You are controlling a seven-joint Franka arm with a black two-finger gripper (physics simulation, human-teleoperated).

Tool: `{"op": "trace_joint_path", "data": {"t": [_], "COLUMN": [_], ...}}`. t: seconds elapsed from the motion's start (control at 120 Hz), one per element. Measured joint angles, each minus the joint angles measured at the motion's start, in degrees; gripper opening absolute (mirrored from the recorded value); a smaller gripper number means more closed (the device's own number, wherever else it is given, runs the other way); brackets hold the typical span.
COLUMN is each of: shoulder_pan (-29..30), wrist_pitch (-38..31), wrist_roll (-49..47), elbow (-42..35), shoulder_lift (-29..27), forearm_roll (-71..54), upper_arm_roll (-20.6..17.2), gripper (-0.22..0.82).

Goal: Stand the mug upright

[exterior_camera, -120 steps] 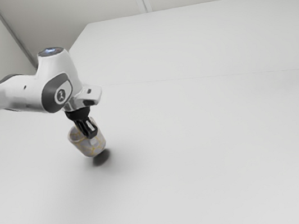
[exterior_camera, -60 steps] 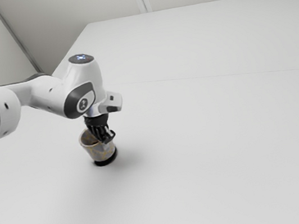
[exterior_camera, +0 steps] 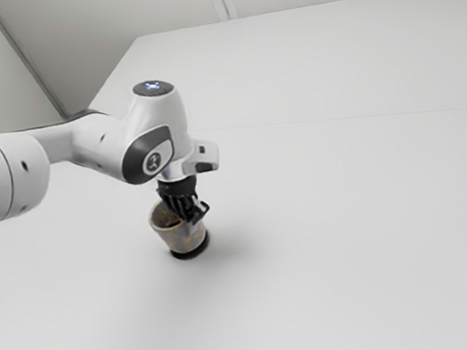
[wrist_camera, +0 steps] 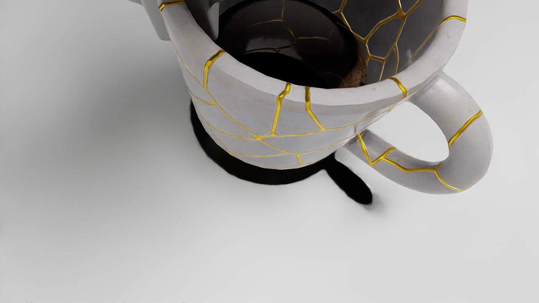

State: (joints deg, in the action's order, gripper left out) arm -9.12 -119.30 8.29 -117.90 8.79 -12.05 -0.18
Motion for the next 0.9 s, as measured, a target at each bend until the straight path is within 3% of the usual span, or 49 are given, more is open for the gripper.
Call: {"op": "trace_joint_path", "data": {"t": [0.45,0.692,0.9], "shoulder_pan": [-1.4,-1.5,-0.9], "wrist_pitch": [-0.3,0.2,0.9], "wrist_roll": [-2.7,-2.8,-2.7], "elbow": [0.8,0.9,1.9], "shoulder_lift": [2.5,2.2,0.5], "forearm_roll": [1.6,2.5,2.6], "upper_arm_roll": [0.0,0.0,0.2], "gripper": [-0.15,0.13,0.25]}}
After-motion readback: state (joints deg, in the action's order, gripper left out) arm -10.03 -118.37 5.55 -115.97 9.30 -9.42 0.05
